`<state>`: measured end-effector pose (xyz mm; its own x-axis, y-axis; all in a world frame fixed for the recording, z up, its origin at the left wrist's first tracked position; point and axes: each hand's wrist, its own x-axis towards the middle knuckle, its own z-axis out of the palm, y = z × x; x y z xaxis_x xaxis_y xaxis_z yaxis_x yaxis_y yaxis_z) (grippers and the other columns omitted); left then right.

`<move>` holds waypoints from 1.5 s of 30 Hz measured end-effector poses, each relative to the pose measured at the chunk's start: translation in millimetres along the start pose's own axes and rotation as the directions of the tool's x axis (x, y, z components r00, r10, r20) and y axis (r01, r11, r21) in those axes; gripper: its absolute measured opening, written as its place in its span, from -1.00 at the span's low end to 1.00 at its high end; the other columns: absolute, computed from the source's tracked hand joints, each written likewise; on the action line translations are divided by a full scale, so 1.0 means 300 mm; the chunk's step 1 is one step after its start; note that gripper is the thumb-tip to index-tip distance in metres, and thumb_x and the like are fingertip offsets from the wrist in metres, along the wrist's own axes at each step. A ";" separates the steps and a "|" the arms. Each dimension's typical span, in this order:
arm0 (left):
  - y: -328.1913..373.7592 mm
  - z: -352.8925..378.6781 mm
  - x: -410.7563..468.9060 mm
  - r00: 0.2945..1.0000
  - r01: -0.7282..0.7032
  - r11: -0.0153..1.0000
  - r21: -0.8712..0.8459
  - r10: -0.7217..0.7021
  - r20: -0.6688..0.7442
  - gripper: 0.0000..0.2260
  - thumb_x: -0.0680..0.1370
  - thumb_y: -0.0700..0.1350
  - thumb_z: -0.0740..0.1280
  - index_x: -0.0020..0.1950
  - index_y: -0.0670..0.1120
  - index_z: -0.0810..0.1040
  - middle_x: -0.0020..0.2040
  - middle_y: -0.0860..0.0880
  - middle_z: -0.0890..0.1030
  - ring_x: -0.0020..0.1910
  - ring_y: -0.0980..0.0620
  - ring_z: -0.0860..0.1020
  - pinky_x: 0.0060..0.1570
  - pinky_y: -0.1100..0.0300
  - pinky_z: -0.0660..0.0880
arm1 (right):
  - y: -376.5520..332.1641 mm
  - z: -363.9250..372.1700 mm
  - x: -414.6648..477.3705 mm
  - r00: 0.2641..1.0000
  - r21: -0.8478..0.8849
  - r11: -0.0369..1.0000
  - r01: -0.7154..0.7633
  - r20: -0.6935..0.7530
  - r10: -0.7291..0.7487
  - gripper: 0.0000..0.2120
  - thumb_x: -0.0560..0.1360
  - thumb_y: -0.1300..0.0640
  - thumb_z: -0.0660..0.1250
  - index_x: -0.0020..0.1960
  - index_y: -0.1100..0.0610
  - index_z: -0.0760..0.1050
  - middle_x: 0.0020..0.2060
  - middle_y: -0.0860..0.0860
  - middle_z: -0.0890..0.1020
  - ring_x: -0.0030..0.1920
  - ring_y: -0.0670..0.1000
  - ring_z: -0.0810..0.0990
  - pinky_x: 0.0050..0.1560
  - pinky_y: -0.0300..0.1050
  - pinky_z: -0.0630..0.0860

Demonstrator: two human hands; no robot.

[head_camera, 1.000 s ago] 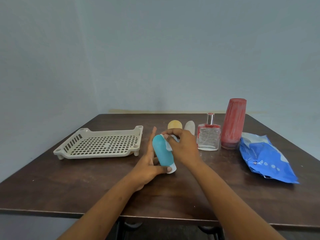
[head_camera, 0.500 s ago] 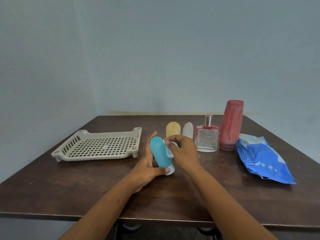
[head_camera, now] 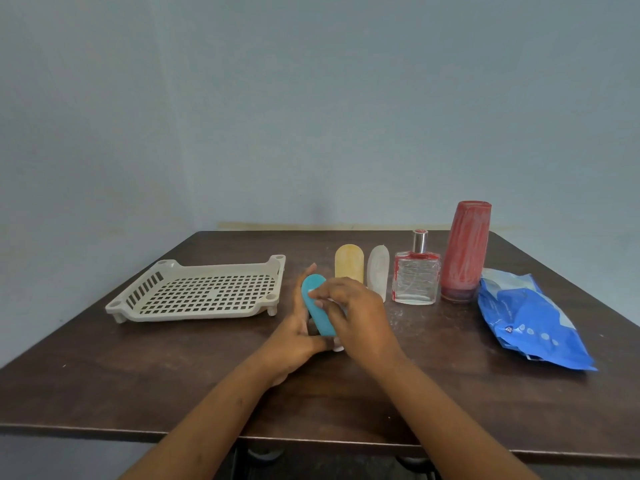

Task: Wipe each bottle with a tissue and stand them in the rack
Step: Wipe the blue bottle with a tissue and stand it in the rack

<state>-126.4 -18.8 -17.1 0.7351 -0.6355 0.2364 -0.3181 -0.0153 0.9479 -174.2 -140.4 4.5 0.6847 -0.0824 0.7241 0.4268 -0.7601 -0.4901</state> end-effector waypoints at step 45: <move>-0.011 -0.001 0.002 1.000 -0.028 0.999 0.042 0.028 0.015 0.09 0.43 -0.38 0.46 0.41 0.44 -0.22 0.35 0.27 0.31 0.23 0.21 0.54 0.11 0.24 0.52 | 0.065 -0.043 -0.014 0.952 -0.043 0.953 -0.301 0.049 0.303 -0.79 0.55 0.22 0.26 0.13 0.14 0.60 0.08 0.01 0.63 -0.03 -0.21 0.47 -0.15 -0.67 0.28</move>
<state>-124.8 -18.8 -20.1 0.7169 -0.6472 0.2592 -0.3637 -0.0299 0.9310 -176.4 -163.2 -1.7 0.8101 -0.2767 0.5170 0.1752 -0.7272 -0.6637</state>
